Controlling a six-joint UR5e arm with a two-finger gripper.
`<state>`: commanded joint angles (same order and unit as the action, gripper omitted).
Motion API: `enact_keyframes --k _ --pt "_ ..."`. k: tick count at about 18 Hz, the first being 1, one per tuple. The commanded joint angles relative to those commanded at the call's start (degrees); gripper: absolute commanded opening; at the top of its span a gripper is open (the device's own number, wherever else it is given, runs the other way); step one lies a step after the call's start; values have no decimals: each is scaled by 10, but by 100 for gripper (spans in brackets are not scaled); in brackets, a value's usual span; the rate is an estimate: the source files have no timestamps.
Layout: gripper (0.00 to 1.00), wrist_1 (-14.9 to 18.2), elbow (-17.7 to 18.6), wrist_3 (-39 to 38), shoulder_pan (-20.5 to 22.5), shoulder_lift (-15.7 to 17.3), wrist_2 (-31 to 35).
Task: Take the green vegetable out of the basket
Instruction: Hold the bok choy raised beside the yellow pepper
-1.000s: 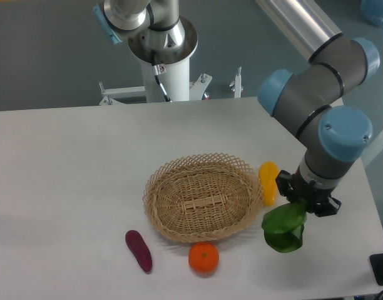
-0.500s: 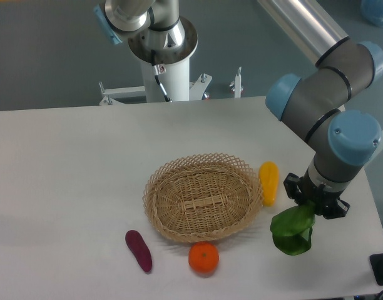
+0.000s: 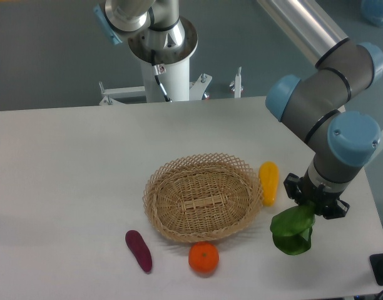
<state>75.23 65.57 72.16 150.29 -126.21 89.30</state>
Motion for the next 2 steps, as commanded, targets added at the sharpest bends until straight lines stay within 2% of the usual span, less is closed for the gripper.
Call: enact_keyframes --k 2 --pt "26 0 1 -1 0 1 0"
